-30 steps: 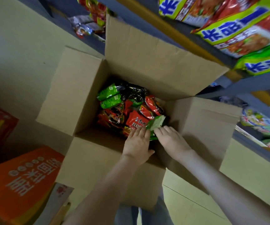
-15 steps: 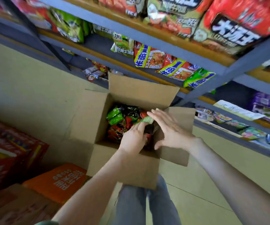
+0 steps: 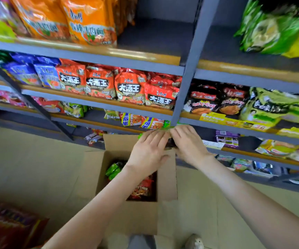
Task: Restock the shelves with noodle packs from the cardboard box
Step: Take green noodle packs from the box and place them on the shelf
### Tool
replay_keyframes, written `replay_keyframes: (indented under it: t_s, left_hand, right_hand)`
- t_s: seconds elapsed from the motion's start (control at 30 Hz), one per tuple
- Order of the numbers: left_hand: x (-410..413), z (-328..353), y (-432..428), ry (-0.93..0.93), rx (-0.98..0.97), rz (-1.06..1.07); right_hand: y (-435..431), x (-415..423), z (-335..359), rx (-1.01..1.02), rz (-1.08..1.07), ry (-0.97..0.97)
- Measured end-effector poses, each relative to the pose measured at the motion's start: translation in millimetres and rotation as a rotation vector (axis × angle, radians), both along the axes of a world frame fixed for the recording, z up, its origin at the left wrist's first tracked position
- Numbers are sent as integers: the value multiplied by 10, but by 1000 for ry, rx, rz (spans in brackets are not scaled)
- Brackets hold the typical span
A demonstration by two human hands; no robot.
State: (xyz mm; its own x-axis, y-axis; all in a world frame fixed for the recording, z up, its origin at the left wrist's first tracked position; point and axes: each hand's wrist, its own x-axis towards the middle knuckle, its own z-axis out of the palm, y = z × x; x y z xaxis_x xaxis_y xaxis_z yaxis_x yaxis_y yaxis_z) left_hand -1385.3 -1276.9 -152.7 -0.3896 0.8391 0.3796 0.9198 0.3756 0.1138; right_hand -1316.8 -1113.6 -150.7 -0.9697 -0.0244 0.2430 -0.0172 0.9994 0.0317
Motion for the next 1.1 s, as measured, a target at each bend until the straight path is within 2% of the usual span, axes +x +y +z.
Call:
replay_keyframes:
  t_s: [0.13,0.23,0.43,0.63,0.77,0.87,0.93,1.03,1.1]
  left_hand:
    - [450,506,704,227,-51,135]
    - [777,877,1101,330,24,106]
    - [1110,1401,1745,416,187,-10]
    - [1101,1799,2312,507,278,-95]
    - [930,1885,2631,538,327,-112]
    - [670,1865,2885,568,348,-120]
    - [478,1919,3037,540,237,-89]
    - [217,2093,3236,403,-85,64]
    - [16,2141,3426,264,-124,58]
  right_hand:
    - [392,526,467,28,-88,111]
    - [767,946,799,87,-113,208]
    - [1418,1460,1284,197,-151,421]
    - [1951,1531,1566,210,-213,525]
    - [2247,1376,1654,203,-208,619]
    - [2494,1175,1712,210,-202,612]
    - [2656,1013,1751,167,-239,530]
    - [2855,779,1841,41,-315,402]
    - [2988,633,1855,-80,-350,322]
